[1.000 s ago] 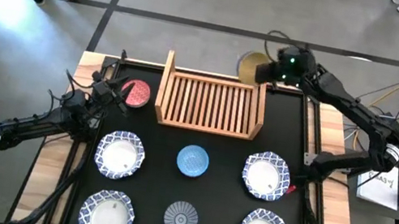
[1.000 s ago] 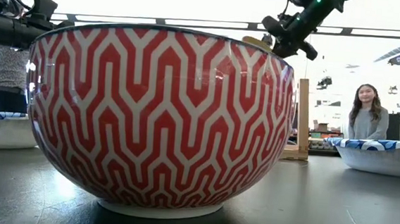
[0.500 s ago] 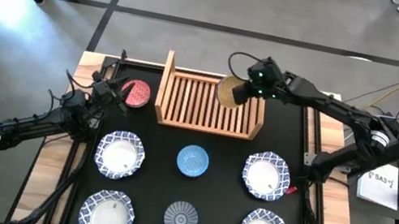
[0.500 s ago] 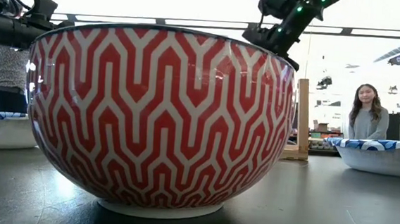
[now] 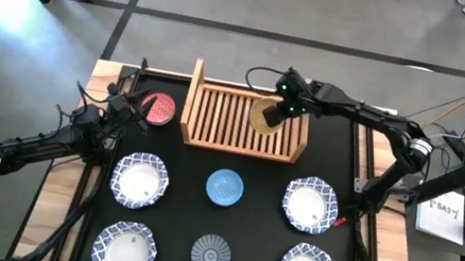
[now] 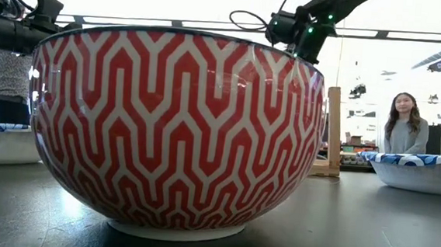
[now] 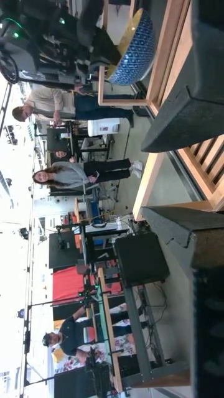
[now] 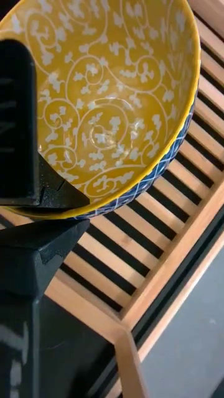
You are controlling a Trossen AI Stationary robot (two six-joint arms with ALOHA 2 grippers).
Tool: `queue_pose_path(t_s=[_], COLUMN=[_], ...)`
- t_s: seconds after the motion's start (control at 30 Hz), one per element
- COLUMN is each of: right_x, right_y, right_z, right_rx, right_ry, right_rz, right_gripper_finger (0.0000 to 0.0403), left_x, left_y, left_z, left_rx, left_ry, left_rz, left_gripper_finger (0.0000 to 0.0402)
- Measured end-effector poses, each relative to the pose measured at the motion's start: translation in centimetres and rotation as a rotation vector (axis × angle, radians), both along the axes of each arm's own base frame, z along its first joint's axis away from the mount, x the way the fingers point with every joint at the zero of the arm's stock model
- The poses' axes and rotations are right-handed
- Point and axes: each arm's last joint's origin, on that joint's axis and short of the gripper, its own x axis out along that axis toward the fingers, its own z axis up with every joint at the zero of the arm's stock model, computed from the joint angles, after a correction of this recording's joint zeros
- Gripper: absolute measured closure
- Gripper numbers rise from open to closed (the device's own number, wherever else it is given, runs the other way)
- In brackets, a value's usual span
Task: Place and stack bowls onto a shelf
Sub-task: Put the yellow patterned bowl on the shelf
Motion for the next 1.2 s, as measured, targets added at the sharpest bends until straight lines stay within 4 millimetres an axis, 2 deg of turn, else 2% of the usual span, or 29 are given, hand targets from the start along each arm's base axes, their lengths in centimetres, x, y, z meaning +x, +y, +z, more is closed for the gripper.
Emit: queue_pose_path(t_s=[0.23,0.43,0.6,0.77,0.87,1.03,1.2], right_x=[0.9,1.3,1.7,1.8,1.9,1.8,2.0], right_y=[-0.6,-0.8,-0.9,-0.8,-0.7,-0.5,-0.6], right_z=[-1.6,-2.1,-1.8,-0.5,-0.1,-0.5,-1.4], right_rx=[0.024,0.024,-0.008,-0.064,-0.116,-0.167,-0.174], right_ry=[0.08,0.137,0.155,0.153,0.191,0.289,0.348], right_rz=[0.019,0.05,0.171,0.259,0.38,0.589,0.692], right_gripper_finger=[0.039,0.039,0.039,0.039,0.039,0.039,0.039], left_x=[0.0,0.0,0.0,0.0,0.0,0.0,0.0], left_y=[0.0,0.0,0.0,0.0,0.0,0.0,0.0], left_z=[0.0,0.0,0.0,0.0,0.0,0.0,0.0], left_rx=[0.0,0.0,0.0,0.0,0.0,0.0,0.0], left_ry=[0.0,0.0,-0.001,0.0,0.0,0.001,0.001], left_rz=[0.0,0.0,0.0,0.0,0.0,-0.001,0.0], left_gripper_finger=[0.0267,0.0267,0.0267,0.0267,0.0267,0.0267,0.0267])
